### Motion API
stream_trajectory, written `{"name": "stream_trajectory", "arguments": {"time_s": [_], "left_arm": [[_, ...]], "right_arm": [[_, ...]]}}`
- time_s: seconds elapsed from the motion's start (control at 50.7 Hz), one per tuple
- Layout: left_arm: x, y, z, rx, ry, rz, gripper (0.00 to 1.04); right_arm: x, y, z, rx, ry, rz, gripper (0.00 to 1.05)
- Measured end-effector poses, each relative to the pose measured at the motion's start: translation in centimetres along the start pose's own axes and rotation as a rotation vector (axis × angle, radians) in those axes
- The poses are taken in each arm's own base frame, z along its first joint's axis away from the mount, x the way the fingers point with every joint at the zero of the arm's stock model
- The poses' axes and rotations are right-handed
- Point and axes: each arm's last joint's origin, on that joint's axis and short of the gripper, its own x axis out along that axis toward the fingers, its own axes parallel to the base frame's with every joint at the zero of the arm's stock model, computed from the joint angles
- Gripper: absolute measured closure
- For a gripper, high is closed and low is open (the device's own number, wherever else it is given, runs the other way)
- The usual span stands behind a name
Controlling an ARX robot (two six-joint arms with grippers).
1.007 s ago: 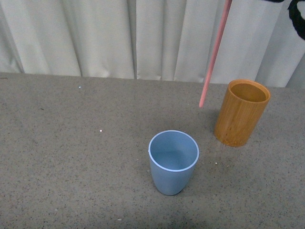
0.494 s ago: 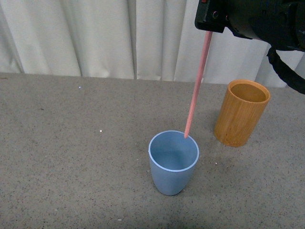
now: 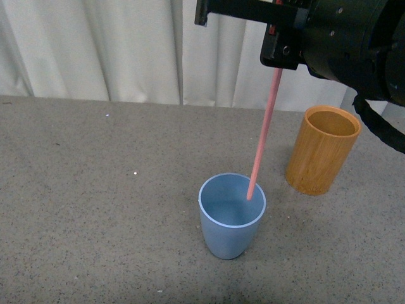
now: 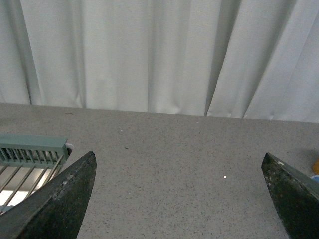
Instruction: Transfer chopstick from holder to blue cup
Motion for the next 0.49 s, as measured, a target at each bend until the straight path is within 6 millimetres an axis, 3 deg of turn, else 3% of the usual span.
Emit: {"name": "stream_trajectory", "arguments": {"time_s": [0.494], "left_arm": [[0.0,0.0,0.0,0.000,0.000,0.000,0.07]], "right_arm": [[0.5,0.0,-1.6,-0.006,0.031,-0.013,1.03]]}}
